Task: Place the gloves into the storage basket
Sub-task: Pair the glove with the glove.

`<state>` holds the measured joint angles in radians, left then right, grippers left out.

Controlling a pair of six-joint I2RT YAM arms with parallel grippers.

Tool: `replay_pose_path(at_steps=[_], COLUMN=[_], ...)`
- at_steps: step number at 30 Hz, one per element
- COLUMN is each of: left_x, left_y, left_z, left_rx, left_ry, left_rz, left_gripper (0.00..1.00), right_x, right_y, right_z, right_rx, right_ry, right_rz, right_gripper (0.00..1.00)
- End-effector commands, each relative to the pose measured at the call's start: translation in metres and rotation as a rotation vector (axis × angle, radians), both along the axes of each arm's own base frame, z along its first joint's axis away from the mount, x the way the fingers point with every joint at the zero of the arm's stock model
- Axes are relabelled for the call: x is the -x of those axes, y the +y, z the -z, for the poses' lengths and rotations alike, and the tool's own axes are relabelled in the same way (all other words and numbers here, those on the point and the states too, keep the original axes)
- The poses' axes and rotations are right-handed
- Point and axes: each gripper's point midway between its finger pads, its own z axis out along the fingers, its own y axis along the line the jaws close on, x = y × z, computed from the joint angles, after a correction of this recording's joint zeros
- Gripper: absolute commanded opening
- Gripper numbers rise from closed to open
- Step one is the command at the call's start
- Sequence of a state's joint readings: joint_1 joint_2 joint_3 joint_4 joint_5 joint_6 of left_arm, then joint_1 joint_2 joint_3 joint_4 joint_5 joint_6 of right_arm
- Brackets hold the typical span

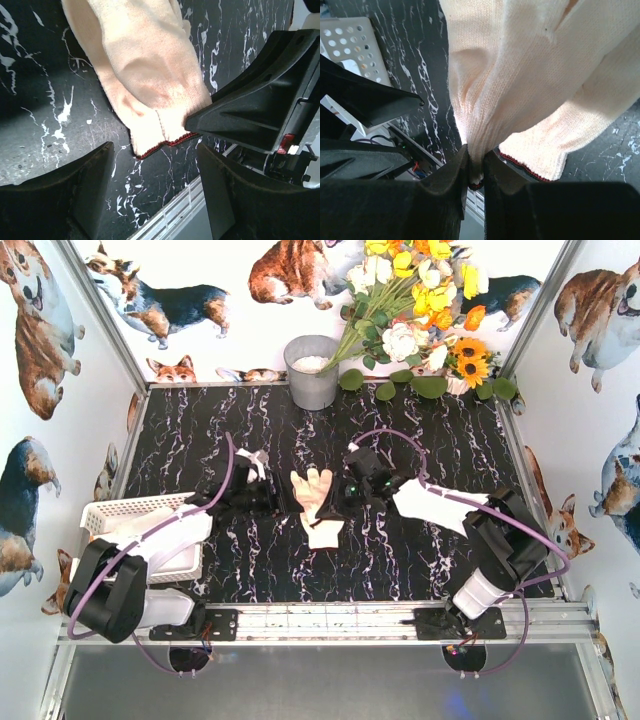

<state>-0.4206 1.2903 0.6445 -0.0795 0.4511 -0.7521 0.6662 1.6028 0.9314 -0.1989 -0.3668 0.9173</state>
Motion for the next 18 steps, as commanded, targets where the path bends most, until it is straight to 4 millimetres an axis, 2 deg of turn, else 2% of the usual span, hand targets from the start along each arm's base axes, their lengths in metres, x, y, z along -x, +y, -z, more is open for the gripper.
replay_pose_path(at_steps=[1,4,7,10,14,18], left_x=[0.002,0.003,0.005,0.008,0.009,0.008], left_y=[-0.007,-0.004,-0.005,-0.006,-0.011,-0.022], left_z=[0.008,0.015,0.016,0.018,0.018,0.018], left_rx=[0.006,-0.004,0.006,0.006,0.032,0.072], left_ry=[0.007,0.023,0.026,0.032,0.039,0.054], left_rz=[-0.01,-0.046,-0.053,-0.049,-0.039,-0.022], left_gripper=[0.61,0.58,0.59,0.61,0.59,0.53], right_x=[0.009,0.017,0.023,0.025,0.02,0.013], right_y=[-0.001,-0.004,-0.004,-0.009,-0.021,-0.029], right_z=[-0.002,0.005,-0.001,-0.013,-0.022,-0.014], right_rx=[0.007,0.021,0.001,0.014,0.061,0.053], right_ry=[-0.022,-0.001,-0.007,-0.035,-0.082,-0.062], right_rz=[-0.015,-0.019,-0.029,-0.035,-0.011,0.019], right_gripper=[0.15,0.22,0.39,0.52,0.58,0.58])
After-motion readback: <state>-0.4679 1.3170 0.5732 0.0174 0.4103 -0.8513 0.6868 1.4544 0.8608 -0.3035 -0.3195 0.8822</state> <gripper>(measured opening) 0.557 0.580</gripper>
